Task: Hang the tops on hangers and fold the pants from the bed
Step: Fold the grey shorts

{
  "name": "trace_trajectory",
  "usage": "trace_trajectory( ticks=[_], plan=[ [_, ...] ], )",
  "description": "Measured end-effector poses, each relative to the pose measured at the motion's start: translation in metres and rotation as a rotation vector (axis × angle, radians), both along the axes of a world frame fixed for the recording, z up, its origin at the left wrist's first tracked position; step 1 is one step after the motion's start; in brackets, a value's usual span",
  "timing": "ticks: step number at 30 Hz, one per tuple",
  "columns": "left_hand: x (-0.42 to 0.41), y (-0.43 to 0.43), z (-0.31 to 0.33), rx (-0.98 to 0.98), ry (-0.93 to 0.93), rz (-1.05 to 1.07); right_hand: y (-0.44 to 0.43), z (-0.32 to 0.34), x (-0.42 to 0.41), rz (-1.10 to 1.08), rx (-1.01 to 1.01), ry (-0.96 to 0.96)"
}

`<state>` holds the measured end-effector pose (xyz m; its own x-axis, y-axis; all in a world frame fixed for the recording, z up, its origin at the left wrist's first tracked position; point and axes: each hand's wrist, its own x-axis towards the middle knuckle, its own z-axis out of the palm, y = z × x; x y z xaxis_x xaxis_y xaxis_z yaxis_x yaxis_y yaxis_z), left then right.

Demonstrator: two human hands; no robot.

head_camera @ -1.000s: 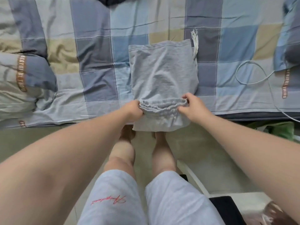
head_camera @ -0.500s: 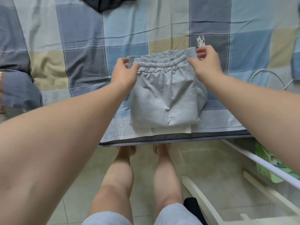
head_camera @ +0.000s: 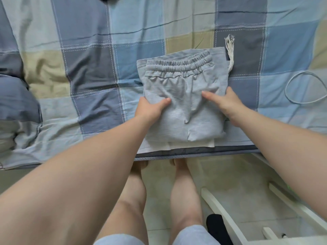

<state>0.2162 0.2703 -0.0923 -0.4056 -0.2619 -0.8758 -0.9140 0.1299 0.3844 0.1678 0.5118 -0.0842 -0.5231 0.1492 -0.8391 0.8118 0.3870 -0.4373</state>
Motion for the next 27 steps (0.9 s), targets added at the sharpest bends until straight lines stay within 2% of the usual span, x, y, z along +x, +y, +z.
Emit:
trace_trajectory(
  ticks=[2,5,8,13,18,23,27],
  plan=[
    [0.003,0.001,0.007,0.071,-0.014,0.023,0.000,0.004,0.008,0.044,-0.039,-0.042],
    [0.013,-0.004,0.025,0.137,-0.028,0.023,-0.003,0.019,0.026,-0.028,-0.054,-0.093],
    [0.025,-0.024,0.053,0.130,-0.088,-0.092,-0.012,0.049,0.046,-0.081,-0.053,-0.180],
    [0.048,-0.075,0.119,0.149,-0.302,-0.233,-0.043,0.121,0.079,-0.128,-0.057,-0.344],
    [0.061,-0.129,0.203,0.146,-0.322,-0.325,-0.097,0.209,0.116,-0.294,-0.146,-0.427],
    [0.068,-0.171,0.279,0.113,-0.276,-0.352,-0.145,0.298,0.156,-0.517,-0.190,-0.235],
    [0.064,-0.178,0.328,0.061,-0.029,-0.472,-0.165,0.361,0.190,-0.605,-0.109,0.099]
  ],
)
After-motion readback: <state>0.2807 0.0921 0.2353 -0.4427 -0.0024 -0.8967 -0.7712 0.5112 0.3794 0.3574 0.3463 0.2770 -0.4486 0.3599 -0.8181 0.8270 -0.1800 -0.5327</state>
